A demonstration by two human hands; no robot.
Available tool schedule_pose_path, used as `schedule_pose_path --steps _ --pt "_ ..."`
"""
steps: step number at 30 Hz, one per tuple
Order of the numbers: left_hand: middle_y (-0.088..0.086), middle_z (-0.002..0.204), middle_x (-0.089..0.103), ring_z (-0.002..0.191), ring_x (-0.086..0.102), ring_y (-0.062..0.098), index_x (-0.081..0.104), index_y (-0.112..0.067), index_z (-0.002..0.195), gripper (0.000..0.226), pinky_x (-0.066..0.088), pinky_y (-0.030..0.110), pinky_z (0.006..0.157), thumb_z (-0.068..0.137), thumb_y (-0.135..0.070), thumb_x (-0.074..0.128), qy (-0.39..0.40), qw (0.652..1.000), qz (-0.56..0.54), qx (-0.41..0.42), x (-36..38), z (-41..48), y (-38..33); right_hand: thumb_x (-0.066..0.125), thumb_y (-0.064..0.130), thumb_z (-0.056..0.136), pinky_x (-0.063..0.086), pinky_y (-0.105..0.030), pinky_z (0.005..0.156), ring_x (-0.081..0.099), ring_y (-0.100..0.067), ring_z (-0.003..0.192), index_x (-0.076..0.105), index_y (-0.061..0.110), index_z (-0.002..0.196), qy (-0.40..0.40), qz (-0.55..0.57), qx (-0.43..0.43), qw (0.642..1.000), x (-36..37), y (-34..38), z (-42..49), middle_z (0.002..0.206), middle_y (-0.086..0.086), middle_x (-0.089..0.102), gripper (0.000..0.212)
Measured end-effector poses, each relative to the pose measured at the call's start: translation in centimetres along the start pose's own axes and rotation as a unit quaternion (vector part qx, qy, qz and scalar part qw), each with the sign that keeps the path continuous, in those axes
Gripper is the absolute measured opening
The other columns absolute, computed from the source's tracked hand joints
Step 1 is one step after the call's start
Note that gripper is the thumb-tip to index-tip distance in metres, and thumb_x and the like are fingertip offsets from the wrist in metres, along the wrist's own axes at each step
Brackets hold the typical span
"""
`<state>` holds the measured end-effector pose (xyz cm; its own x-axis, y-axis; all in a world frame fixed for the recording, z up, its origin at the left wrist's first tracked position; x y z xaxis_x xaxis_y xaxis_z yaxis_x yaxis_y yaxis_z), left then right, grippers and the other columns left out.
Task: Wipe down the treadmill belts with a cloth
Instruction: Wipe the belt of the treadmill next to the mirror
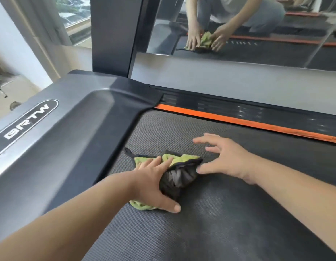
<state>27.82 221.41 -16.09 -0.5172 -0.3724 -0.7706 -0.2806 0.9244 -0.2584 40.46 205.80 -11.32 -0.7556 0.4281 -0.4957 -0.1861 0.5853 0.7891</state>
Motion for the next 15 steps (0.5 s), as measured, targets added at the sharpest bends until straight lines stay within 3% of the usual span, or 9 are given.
schedule_pose_path --steps 2,3,5,8,11,13,15 --pt "-0.001 0.162 0.021 0.148 0.022 0.030 0.027 -0.039 0.157 0.094 0.029 0.048 0.121 0.079 -0.080 0.062 -0.122 0.990 0.068 0.011 -0.9 0.5 -1.2 0.097 0.034 0.064 0.044 -0.033 0.108 0.056 -0.015 0.134 0.046 0.048 0.148 -0.031 -0.145 0.091 0.985 -3.4 -4.2 -1.0 0.172 0.005 0.001 0.100" --pt "-0.002 0.152 0.032 0.137 0.033 0.026 0.041 -0.037 0.149 0.084 0.036 0.045 0.115 0.080 -0.082 0.055 -0.186 0.979 0.084 0.028 -1.5 0.4 -1.7 0.098 0.043 0.059 0.041 -0.040 0.113 0.046 -0.024 0.143 0.033 0.047 0.156 -0.033 -0.211 0.154 0.965 -4.9 -6.8 -1.6 0.172 -0.001 -0.010 0.117" --pt "-0.005 0.137 0.043 0.122 0.043 0.024 0.055 -0.036 0.138 0.084 0.044 0.044 0.106 0.074 -0.088 0.039 -0.244 0.966 0.085 0.029 -2.1 0.8 -0.8 0.096 0.061 0.050 0.031 -0.056 0.120 0.015 -0.045 0.154 0.008 0.052 0.159 -0.023 -0.283 0.260 0.923 -7.2 -11.2 -2.9 0.169 -0.008 -0.021 0.141" --pt "0.001 0.123 0.054 0.111 0.051 0.030 0.060 -0.031 0.131 0.078 0.050 0.046 0.094 0.077 -0.085 0.041 -0.325 0.940 0.080 -0.070 -3.5 1.8 2.3 0.092 0.071 0.046 0.026 -0.061 0.121 0.003 -0.055 0.152 -0.007 0.061 0.154 -0.010 -0.289 0.294 0.911 -7.9 -14.4 -3.3 0.169 -0.011 -0.020 0.147" --pt "0.007 0.126 0.052 0.119 0.048 0.035 0.055 -0.025 0.125 0.059 0.046 0.046 0.098 0.089 -0.072 0.050 -0.324 0.924 0.022 -0.200 -4.1 3.0 3.2 0.092 0.069 0.050 0.027 -0.065 0.119 -0.002 -0.057 0.150 -0.008 0.061 0.154 -0.009 -0.296 0.293 0.909 -7.7 -15.2 -2.6 0.168 -0.012 -0.021 0.145" --pt "0.010 0.128 0.050 0.122 0.048 0.036 0.050 -0.019 0.121 0.056 0.045 0.047 0.100 0.092 -0.067 0.050 -0.308 0.925 -0.055 -0.216 -3.5 3.6 1.2 0.094 0.064 0.052 0.026 -0.070 0.117 -0.007 -0.056 0.150 -0.008 0.063 0.154 -0.015 -0.275 0.302 0.912 -7.6 -15.6 -2.4 0.167 -0.009 -0.024 0.143" --pt "0.009 0.127 0.047 0.122 0.048 0.034 0.047 -0.018 0.119 0.053 0.044 0.045 0.102 0.093 -0.064 0.050 -0.286 0.940 -0.083 -0.167 -1.8 4.4 -2.9 0.094 0.062 0.053 0.025 -0.073 0.115 -0.012 -0.056 0.149 -0.008 0.064 0.152 -0.017 -0.259 0.306 0.916 -7.5 -15.9 -2.5 0.166 -0.007 -0.028 0.143"
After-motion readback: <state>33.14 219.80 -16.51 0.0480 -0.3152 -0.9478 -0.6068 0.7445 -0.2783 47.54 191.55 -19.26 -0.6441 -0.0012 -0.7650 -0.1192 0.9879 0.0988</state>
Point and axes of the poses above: each hand's wrist, its own z-axis towards the middle knuckle, its own x-axis out of the palm, y = z × x, the point moved 9 cm from there along z, towards the middle knuckle
